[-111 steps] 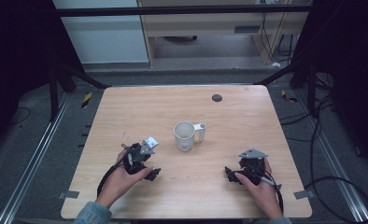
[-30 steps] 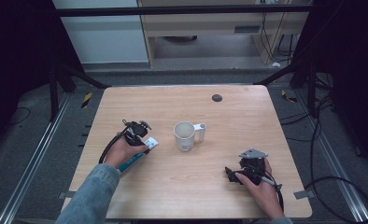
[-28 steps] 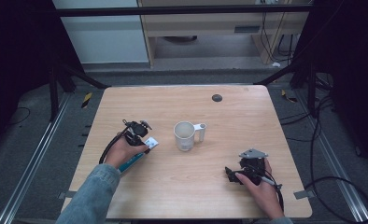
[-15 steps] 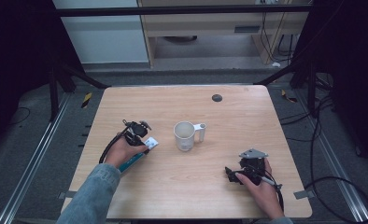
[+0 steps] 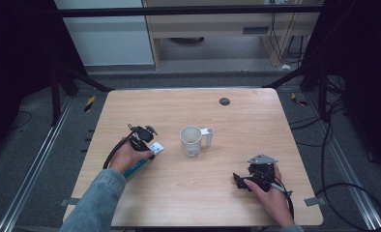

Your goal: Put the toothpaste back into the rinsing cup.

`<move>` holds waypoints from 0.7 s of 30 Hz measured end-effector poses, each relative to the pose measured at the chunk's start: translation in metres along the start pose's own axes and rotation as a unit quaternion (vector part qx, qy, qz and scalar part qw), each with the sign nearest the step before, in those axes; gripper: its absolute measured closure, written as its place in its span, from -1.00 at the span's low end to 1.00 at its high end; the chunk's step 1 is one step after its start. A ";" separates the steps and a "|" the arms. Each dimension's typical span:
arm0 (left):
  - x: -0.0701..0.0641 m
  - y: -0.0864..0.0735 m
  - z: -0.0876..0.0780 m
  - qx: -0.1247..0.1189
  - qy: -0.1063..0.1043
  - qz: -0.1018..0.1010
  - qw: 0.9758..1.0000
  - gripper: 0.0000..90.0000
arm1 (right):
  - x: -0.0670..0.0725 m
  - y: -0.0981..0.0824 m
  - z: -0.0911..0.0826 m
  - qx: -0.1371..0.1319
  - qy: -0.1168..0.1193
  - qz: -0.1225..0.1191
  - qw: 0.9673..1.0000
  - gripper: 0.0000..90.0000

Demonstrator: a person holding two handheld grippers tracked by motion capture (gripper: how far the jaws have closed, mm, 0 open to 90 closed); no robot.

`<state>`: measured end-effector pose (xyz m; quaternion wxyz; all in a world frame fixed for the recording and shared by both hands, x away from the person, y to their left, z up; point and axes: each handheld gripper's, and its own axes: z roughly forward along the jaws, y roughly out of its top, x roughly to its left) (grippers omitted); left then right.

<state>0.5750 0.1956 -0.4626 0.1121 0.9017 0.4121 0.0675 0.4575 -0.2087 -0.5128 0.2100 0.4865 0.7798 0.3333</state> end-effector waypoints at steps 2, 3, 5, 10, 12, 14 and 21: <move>0.001 0.000 0.000 0.002 0.000 0.002 1.000 0.15 | 0.000 0.000 0.000 0.000 0.000 0.000 1.000 -0.98; 0.001 0.000 0.000 0.002 0.000 0.002 1.000 0.15 | 0.000 0.000 0.000 0.000 0.000 0.000 1.000 -0.98; 0.001 0.000 0.000 0.002 -0.001 0.000 1.000 0.16 | 0.000 0.000 0.000 0.000 0.000 0.000 1.000 -0.98; 0.001 0.000 0.001 0.002 -0.001 -0.001 1.000 0.16 | 0.000 0.000 0.000 0.000 0.000 0.000 1.000 -0.98; 0.001 0.000 0.001 0.002 -0.001 -0.001 1.000 0.16 | 0.000 0.000 0.000 0.000 0.000 0.000 1.000 -0.98; 0.001 0.000 0.001 0.004 0.000 0.000 1.000 0.16 | 0.000 0.000 0.000 0.000 0.000 0.000 1.000 -0.98; 0.001 0.000 0.002 0.001 -0.004 -0.005 1.000 0.16 | 0.000 0.000 0.000 0.000 0.000 0.000 1.000 -0.98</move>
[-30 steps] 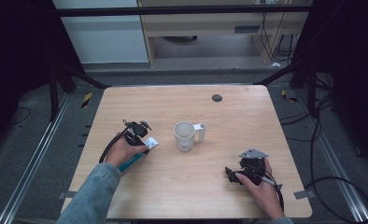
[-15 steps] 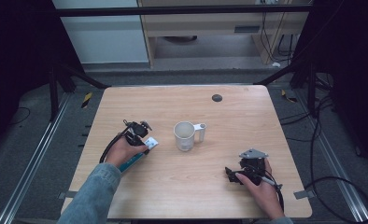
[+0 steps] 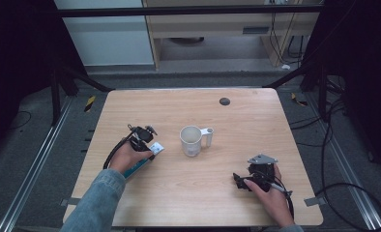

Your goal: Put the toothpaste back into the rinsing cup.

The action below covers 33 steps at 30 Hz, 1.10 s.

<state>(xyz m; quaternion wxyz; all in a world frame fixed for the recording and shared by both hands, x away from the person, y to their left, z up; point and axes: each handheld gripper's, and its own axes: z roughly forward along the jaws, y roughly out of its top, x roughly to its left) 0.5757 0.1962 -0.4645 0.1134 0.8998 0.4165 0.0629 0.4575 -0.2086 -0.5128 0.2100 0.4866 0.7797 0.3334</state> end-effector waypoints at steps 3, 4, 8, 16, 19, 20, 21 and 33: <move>0.000 0.000 0.000 0.001 -0.001 0.001 1.000 0.17 | 0.000 0.000 0.000 0.000 0.000 0.000 1.000 -0.98; 0.001 0.000 0.000 0.001 -0.002 0.001 1.000 0.18 | 0.000 0.000 0.000 0.000 0.000 0.000 1.000 -0.98; 0.002 0.000 0.000 0.002 -0.004 0.006 1.000 0.19 | 0.000 0.000 0.000 0.000 0.000 0.000 1.000 -0.98; 0.004 0.000 -0.001 0.000 -0.008 0.008 1.000 0.22 | 0.000 0.000 0.000 0.000 0.000 0.000 1.000 -0.98; 0.004 0.000 -0.001 0.002 -0.011 0.014 1.000 0.23 | 0.000 0.000 0.000 0.000 0.000 0.000 1.000 -0.98; 0.004 0.000 -0.002 0.001 -0.013 0.011 1.000 0.24 | 0.000 0.000 0.000 0.000 0.000 0.000 1.000 -0.98; 0.004 0.000 -0.003 0.002 -0.013 0.011 1.000 0.26 | 0.000 0.000 0.000 0.000 0.000 0.000 1.000 -0.98; 0.006 -0.006 -0.010 -0.009 -0.016 0.013 1.000 0.49 | 0.000 0.000 0.000 0.000 0.000 0.000 1.000 -0.98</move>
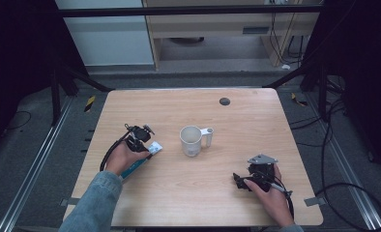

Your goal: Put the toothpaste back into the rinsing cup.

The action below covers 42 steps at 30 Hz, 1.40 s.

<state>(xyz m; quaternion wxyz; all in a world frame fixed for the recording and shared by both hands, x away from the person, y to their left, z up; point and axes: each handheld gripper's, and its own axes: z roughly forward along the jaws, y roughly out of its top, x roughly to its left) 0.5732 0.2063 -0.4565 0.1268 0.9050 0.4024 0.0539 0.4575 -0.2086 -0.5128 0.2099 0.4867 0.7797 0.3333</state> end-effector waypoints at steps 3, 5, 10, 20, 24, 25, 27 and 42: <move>0.001 -0.003 -0.004 -0.005 0.002 0.000 1.000 0.57 | 0.000 0.000 0.000 0.000 0.000 0.000 1.000 -0.98; 0.001 -0.006 -0.009 -0.014 0.008 0.001 1.000 0.66 | 0.000 0.000 0.000 0.000 0.000 0.000 1.000 -0.98; 0.003 -0.016 -0.025 -0.044 0.012 -0.002 0.999 0.72 | 0.000 0.000 0.000 0.000 0.000 0.000 1.000 -0.98; 0.005 -0.031 -0.061 -0.111 0.023 -0.012 0.993 0.74 | 0.000 0.000 0.000 0.000 0.000 0.000 1.000 -0.98; 0.007 -0.033 -0.071 -0.121 0.029 -0.013 0.992 0.74 | 0.000 0.000 0.000 0.000 0.000 0.000 1.000 -0.98; 0.007 -0.033 -0.071 -0.121 0.029 -0.013 0.992 0.74 | 0.000 0.000 0.000 0.000 0.000 0.000 1.000 -0.98; 0.007 -0.034 -0.075 -0.130 0.027 -0.015 0.991 0.74 | 0.000 0.000 0.000 0.000 0.000 0.000 1.000 -0.98; 0.001 -0.026 -0.094 -0.194 0.033 -0.022 0.980 0.73 | 0.000 0.000 0.000 0.000 0.000 0.000 1.000 -0.98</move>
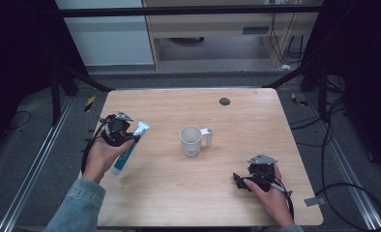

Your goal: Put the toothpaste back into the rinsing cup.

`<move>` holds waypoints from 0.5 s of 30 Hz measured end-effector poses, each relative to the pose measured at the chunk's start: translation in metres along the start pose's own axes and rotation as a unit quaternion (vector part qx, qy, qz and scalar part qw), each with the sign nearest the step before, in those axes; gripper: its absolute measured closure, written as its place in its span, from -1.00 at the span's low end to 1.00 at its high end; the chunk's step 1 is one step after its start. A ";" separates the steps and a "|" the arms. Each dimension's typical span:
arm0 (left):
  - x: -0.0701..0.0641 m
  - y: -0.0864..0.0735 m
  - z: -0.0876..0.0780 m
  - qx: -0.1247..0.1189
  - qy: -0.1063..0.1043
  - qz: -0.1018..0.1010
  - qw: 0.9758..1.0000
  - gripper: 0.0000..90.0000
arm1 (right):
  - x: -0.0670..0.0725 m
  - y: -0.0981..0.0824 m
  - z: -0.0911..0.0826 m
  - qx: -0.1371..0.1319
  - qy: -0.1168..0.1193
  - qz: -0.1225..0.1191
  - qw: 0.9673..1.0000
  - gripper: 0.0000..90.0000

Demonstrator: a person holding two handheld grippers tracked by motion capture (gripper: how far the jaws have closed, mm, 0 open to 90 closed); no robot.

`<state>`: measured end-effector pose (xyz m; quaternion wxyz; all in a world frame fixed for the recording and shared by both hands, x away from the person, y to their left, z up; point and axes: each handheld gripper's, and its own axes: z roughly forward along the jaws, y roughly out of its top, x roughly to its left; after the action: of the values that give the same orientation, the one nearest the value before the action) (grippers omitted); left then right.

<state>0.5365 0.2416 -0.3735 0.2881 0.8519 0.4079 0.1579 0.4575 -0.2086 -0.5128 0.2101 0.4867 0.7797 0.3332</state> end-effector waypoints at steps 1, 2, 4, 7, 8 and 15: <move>-0.002 0.001 -0.001 -0.007 -0.001 0.001 1.000 0.73 | 0.000 0.000 0.000 0.000 0.000 0.000 1.000 -0.98; -0.006 0.004 -0.003 -0.014 -0.001 0.005 1.000 0.73 | 0.000 0.000 0.000 0.000 -0.002 0.002 1.000 -0.99; -0.010 0.007 -0.004 -0.023 0.001 0.008 1.000 0.73 | 0.000 0.001 0.001 0.000 -0.002 0.002 1.000 -0.99; -0.015 0.009 -0.006 -0.032 0.002 0.010 0.999 0.73 | 0.000 0.001 0.001 0.000 -0.003 0.002 1.000 -0.99; -0.018 0.011 -0.006 -0.034 0.002 0.012 0.999 0.73 | 0.000 0.001 0.001 0.000 -0.003 0.002 1.000 -0.99; -0.035 0.016 0.001 -0.044 0.002 0.013 0.999 0.73 | 0.000 0.001 0.001 0.000 -0.002 0.003 1.000 -0.99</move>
<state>0.5248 0.2059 -0.3652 0.3226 0.8431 0.3901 0.1815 0.4581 -0.2079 -0.5127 0.2107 0.4894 0.7781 0.3327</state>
